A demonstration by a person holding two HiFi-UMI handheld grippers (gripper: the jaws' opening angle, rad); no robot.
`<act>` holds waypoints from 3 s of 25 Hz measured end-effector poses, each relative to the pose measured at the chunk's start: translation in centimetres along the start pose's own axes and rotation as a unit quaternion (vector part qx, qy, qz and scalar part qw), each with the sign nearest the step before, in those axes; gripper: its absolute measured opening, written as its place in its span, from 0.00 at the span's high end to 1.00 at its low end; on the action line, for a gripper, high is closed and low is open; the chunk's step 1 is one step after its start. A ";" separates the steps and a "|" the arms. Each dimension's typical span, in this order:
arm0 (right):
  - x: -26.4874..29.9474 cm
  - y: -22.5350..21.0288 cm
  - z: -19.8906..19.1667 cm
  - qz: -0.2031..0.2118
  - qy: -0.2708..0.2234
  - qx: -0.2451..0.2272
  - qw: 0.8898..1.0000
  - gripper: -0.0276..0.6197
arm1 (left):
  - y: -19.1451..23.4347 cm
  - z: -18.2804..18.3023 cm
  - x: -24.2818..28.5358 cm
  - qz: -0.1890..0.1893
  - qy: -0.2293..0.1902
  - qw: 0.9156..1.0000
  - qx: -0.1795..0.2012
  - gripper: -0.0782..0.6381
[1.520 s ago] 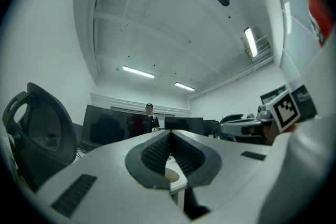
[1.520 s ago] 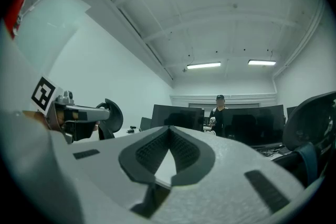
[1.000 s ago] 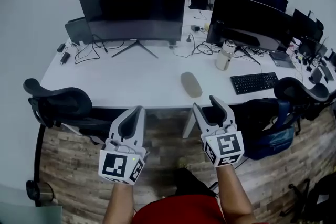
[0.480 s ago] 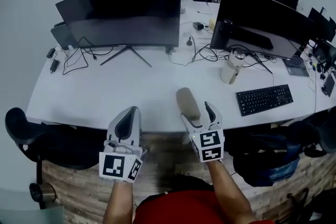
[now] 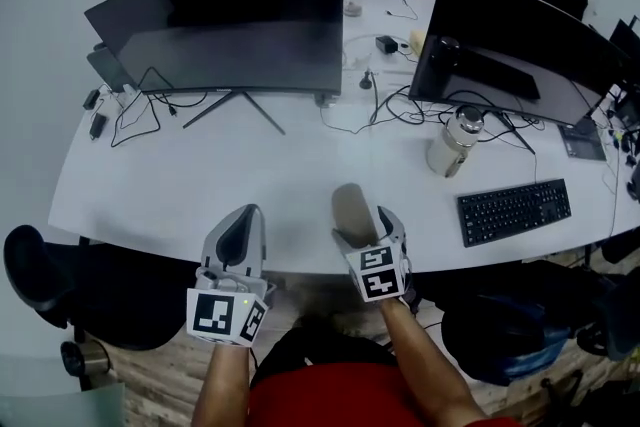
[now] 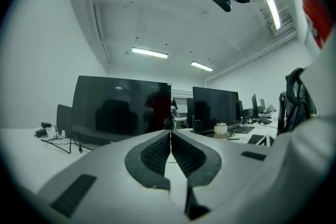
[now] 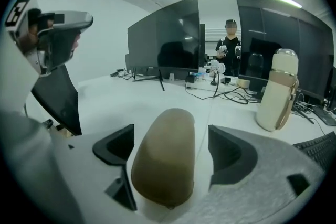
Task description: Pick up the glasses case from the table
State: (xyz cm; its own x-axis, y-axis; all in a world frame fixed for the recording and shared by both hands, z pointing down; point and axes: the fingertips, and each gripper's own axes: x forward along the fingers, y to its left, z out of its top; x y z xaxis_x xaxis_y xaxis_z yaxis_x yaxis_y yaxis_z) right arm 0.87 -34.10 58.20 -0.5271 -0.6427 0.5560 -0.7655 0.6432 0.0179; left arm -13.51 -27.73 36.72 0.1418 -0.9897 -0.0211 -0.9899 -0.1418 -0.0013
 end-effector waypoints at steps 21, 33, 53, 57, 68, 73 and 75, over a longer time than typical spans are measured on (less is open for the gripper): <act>4.5 0.7 -2.0 0.023 0.068 0.014 0.997 0.30 | 2.2 -2.7 4.6 -0.049 0.029 0.998 -0.023 0.88; -0.5 -0.4 5.6 0.004 -0.033 0.043 0.999 0.32 | 2.6 -1.5 3.1 -0.068 0.016 0.997 -0.022 0.88; -14.5 2.0 15.8 -0.003 -0.193 0.047 0.980 0.33 | 1.4 3.1 0.5 -0.102 -0.017 0.995 0.001 0.88; -14.6 2.7 15.6 -0.001 -0.189 0.038 0.981 0.33 | 1.2 3.2 0.2 -0.107 -0.019 0.994 0.000 0.88; -14.6 3.0 15.1 -0.006 -0.187 0.040 0.982 0.33 | 0.9 3.1 0.0 -0.115 -0.018 0.993 -0.002 0.88; -14.6 2.9 14.8 -0.008 -0.182 0.042 0.982 0.33 | 0.6 3.0 0.1 -0.118 -0.018 0.993 -0.004 0.88; -14.6 2.9 14.8 -0.008 -0.180 0.043 0.983 0.33 | 0.6 3.0 0.1 -0.119 -0.019 0.993 -0.005 0.88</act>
State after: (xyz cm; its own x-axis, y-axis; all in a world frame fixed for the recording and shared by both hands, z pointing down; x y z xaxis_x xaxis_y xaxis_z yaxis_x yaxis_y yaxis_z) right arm 0.92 -29.03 37.83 -0.6000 -0.7675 0.2257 -0.7944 0.6049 -0.0550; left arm -14.05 -27.88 33.72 0.3706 -0.9269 -0.0585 -0.9286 -0.3712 -0.0014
